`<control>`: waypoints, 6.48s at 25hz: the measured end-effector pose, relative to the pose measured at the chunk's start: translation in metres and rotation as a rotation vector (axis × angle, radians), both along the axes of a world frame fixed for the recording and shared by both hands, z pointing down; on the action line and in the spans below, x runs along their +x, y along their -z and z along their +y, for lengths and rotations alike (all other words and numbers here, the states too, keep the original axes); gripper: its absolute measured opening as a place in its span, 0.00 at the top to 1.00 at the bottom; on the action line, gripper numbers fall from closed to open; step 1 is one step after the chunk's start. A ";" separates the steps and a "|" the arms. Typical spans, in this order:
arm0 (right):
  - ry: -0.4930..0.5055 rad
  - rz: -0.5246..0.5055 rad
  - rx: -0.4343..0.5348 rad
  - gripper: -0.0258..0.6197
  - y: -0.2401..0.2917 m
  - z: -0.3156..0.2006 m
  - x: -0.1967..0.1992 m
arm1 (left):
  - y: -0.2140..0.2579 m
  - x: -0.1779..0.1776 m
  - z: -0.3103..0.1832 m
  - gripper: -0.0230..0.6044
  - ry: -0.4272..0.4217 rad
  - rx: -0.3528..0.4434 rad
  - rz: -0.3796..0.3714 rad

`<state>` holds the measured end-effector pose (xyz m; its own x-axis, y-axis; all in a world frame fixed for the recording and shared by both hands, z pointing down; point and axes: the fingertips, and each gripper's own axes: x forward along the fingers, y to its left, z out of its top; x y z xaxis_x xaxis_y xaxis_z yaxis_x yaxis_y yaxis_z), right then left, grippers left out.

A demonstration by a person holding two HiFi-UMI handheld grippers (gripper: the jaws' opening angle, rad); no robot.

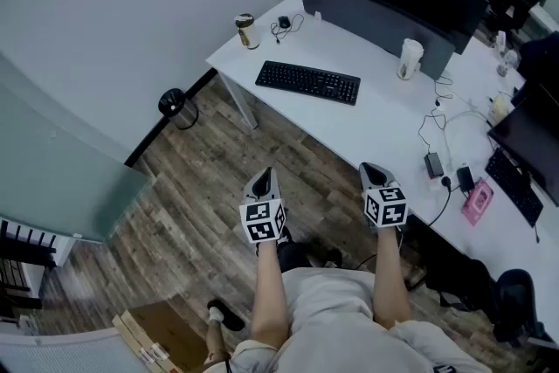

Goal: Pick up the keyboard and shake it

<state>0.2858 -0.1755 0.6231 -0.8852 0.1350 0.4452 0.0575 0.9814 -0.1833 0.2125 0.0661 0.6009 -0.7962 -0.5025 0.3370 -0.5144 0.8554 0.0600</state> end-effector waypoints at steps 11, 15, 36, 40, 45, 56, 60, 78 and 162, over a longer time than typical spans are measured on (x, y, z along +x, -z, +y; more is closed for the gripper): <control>-0.006 -0.018 -0.082 0.90 -0.005 0.006 -0.045 | -0.005 -0.042 0.008 0.94 -0.020 -0.006 0.003; -0.016 -0.019 -0.104 0.90 -0.003 0.010 -0.074 | 0.000 -0.080 0.014 0.94 -0.035 0.014 0.005; -0.336 -0.028 -0.210 0.90 -0.017 0.027 -0.186 | -0.011 -0.282 0.033 0.94 -0.255 0.115 0.085; -0.390 -0.030 -0.233 0.90 -0.024 0.043 -0.196 | -0.021 -0.303 0.054 0.94 -0.269 0.119 0.112; -0.400 0.004 -0.207 0.90 -0.029 0.052 -0.198 | -0.029 -0.321 0.063 0.94 -0.278 0.129 0.142; -0.476 0.043 -0.135 0.90 -0.039 -0.002 -0.204 | -0.043 -0.372 0.060 0.94 -0.263 0.154 0.160; -0.469 0.067 -0.113 0.90 -0.044 -0.017 -0.231 | -0.043 -0.415 0.056 0.94 -0.222 0.176 0.161; -0.552 0.195 -0.196 0.90 -0.127 -0.123 -0.336 | -0.127 -0.546 -0.048 0.94 -0.432 -0.122 0.336; -0.917 -0.164 -0.413 0.59 -0.147 -0.113 -0.273 | -0.135 -0.519 -0.172 0.77 -1.547 0.032 0.990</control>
